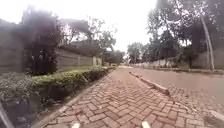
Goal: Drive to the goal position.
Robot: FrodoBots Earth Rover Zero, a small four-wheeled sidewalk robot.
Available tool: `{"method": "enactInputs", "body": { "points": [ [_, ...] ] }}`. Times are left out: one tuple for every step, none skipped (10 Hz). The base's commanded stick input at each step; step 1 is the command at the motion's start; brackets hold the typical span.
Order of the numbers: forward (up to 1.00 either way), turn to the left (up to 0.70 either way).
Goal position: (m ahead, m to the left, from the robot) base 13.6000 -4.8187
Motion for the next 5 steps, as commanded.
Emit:
{"method": "enactInputs", "body": {
  "points": [
    [0.70,-0.17],
    [0.70,-0.25],
    [0.70,-0.33],
    [0.70,-0.35],
    [0.70,-0.35]
  ]
}}
